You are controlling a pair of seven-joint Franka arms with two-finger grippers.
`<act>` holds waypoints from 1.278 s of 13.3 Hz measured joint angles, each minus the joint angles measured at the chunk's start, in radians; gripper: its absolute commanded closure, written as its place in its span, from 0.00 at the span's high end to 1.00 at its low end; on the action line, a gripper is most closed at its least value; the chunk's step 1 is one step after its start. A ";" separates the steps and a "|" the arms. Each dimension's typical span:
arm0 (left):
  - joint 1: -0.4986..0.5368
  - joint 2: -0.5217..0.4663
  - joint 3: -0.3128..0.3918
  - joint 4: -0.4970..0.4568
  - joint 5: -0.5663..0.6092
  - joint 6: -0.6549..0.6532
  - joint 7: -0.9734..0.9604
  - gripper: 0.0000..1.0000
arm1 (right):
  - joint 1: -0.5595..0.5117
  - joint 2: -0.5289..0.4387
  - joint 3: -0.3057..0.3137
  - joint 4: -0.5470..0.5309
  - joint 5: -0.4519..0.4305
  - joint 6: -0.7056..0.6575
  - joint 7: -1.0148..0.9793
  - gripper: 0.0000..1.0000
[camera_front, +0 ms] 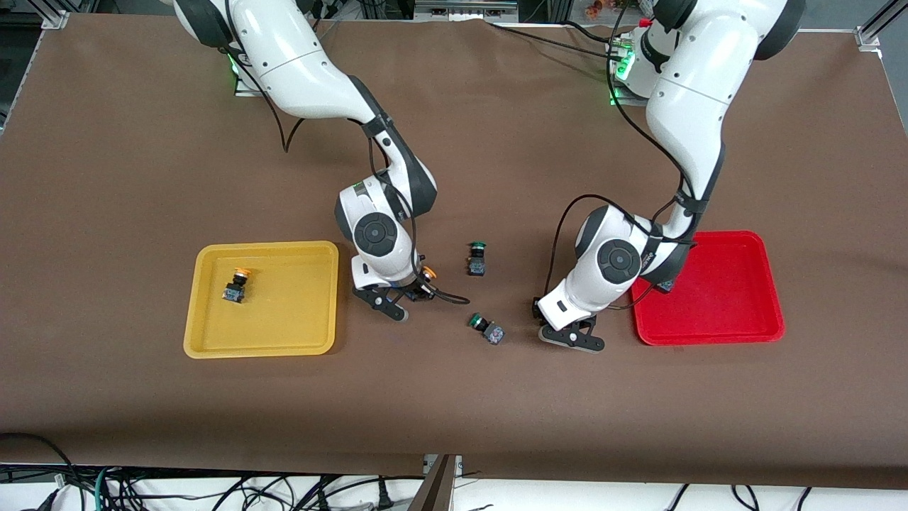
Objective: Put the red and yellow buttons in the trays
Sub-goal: 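Grasp the second orange button with the right gripper while the left grasps red, then lower the orange button into the yellow tray while the left lowers red, then open both grippers and lift them away from the trays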
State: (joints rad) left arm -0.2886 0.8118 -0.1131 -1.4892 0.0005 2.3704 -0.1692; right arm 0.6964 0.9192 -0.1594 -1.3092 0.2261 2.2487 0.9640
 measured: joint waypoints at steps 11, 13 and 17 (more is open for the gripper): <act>0.385 -0.136 0.036 -0.028 0.097 -0.425 0.748 0.75 | -0.379 -0.088 -0.015 -0.027 0.001 -0.395 -0.728 0.76; 0.397 -0.112 0.036 -0.048 0.113 -0.381 0.777 1.00 | -0.370 -0.081 -0.012 -0.059 0.000 -0.362 -0.736 1.00; 0.389 -0.146 0.009 -0.044 0.115 -0.396 0.763 1.00 | -0.366 -0.127 -0.061 -0.034 -0.001 -0.402 -0.822 1.00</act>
State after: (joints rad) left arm 0.1003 0.6661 -0.1044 -1.5332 0.1153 1.9747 0.5939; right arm 0.3303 0.7924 -0.2202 -1.3436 0.2252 1.8463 0.1423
